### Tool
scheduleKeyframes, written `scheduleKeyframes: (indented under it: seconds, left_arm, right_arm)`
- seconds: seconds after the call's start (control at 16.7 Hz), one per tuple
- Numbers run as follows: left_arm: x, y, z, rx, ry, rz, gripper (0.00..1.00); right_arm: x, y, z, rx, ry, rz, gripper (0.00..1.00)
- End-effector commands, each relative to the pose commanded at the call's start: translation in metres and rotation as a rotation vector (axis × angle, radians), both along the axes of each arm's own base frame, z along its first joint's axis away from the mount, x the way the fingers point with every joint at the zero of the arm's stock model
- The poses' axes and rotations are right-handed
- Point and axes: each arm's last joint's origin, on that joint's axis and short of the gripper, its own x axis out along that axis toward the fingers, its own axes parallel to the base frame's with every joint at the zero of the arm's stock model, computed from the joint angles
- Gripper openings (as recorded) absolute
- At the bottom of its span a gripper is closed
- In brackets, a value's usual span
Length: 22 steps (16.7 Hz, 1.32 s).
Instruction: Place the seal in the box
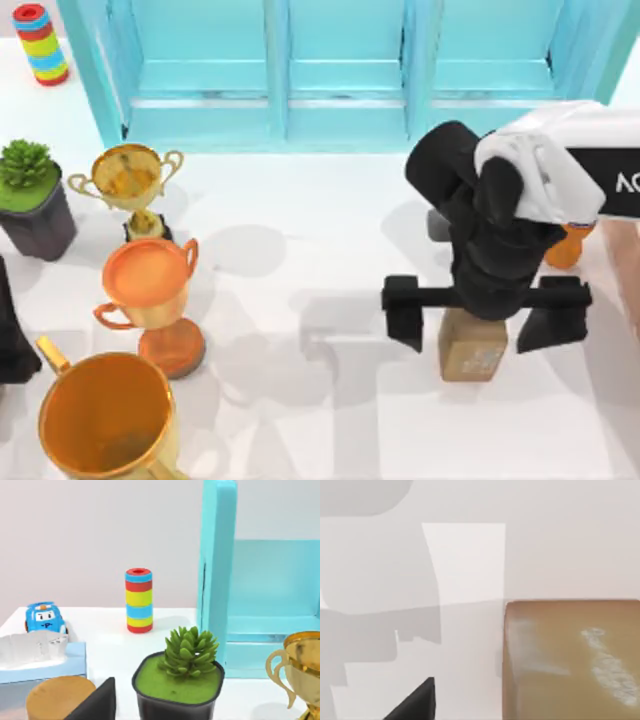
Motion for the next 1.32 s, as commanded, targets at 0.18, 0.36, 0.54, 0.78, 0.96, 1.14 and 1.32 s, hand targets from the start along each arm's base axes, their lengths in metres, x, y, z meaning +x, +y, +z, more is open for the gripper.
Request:
scheduleKeyframes:
  seconds: [0.18, 0.36, 0.54, 0.78, 0.96, 1.14, 1.32]
  left_arm:
    - [0.0000, 0.0000, 0.0000, 0.000, 0.000, 0.000, 1.00]
    - [0.0000, 0.0000, 0.0000, 0.000, 0.000, 0.000, 1.00]
    - [0.0000, 0.0000, 0.0000, 0.000, 0.000, 0.000, 1.00]
    - [0.0000, 0.0000, 0.0000, 0.000, 0.000, 0.000, 1.00]
    - [0.0000, 0.0000, 0.0000, 0.000, 0.000, 0.000, 1.00]
    - [0.0000, 0.0000, 0.0000, 0.000, 0.000, 0.000, 1.00]
    - [0.0000, 0.0000, 0.0000, 0.000, 0.000, 0.000, 1.00]
  right_arm:
    - [0.0000, 0.0000, 0.0000, 0.000, 0.000, 0.000, 0.85]
    - [0.0000, 0.0000, 0.0000, 0.000, 0.000, 0.000, 0.62]
    - [0.0000, 0.0000, 0.0000, 0.000, 0.000, 0.000, 0.40]
    - [0.0000, 0.0000, 0.0000, 0.000, 0.000, 0.000, 0.10]
    - [0.0000, 0.0000, 0.0000, 0.000, 0.000, 0.000, 0.00]
    - [0.0000, 0.0000, 0.0000, 0.000, 0.000, 0.000, 0.00]
    - [0.0000, 0.0000, 0.0000, 0.000, 0.000, 0.000, 0.00]
